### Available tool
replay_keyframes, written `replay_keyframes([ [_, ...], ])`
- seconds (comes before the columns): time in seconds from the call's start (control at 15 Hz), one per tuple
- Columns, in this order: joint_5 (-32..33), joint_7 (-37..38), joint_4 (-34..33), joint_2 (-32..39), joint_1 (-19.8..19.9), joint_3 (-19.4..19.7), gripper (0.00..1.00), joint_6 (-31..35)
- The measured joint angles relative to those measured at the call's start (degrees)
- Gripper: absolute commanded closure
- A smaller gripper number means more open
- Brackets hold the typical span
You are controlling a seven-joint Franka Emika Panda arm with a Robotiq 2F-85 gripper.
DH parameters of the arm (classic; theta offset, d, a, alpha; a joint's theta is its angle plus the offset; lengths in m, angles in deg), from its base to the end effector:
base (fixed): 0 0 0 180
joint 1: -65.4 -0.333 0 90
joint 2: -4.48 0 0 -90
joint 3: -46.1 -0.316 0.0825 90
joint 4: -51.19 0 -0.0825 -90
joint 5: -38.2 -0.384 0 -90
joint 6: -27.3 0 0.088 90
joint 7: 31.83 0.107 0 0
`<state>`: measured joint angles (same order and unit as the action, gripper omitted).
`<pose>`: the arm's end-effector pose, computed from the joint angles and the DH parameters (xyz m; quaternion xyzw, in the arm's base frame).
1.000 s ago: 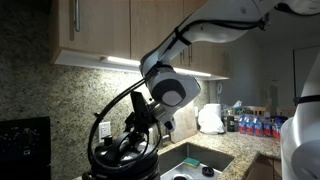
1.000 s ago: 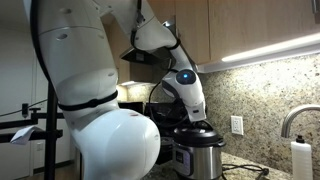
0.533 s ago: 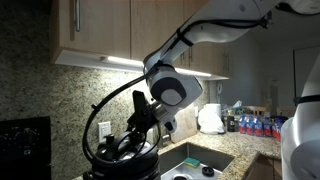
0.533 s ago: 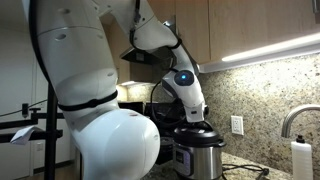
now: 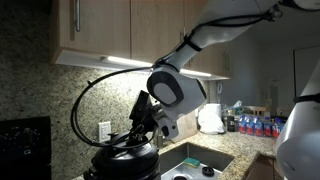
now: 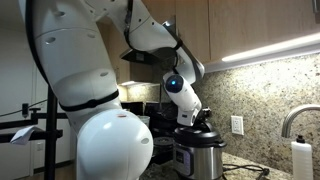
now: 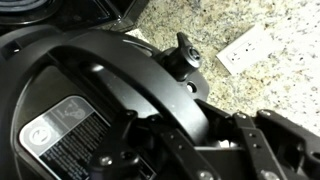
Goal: Cover the cooker with the lid
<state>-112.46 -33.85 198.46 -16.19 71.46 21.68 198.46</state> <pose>0.3753 0.0833 0.3679 -0.4033 0.7706 -0.0911 0.4850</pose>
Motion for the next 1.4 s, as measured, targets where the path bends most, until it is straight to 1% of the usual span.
replay_keyframes([
  [0.2, 0.97, 5.77, 0.33, -0.93, 6.98, -6.11, 0.99, -1.1],
  [0.27, 1.02, 7.05, 0.47, -1.32, 8.94, -7.99, 0.72, -1.52],
  [0.33, 1.04, 8.21, 0.61, -1.76, 10.68, -9.91, 0.71, -1.86],
  [0.4, 1.04, 9.3, 0.71, -2.12, 12.21, -11.67, 0.65, -1.99],
  [0.67, 1.05, 11.05, 1.1, -3.9, 16.99, -16.7, 0.4, -2.02],
  [1.07, 1.42, 11.02, 2.64, -9.32, 22.34, -22.99, 0.02, -3.8],
  [1.2, 1.42, 11.02, 3.56, -11.62, 23.89, -24.7, 0.0, -5.61],
  [1.4, 1.42, 11.02, 5.01, -14.93, 25.85, -26.7, 0.0, -9.1],
])
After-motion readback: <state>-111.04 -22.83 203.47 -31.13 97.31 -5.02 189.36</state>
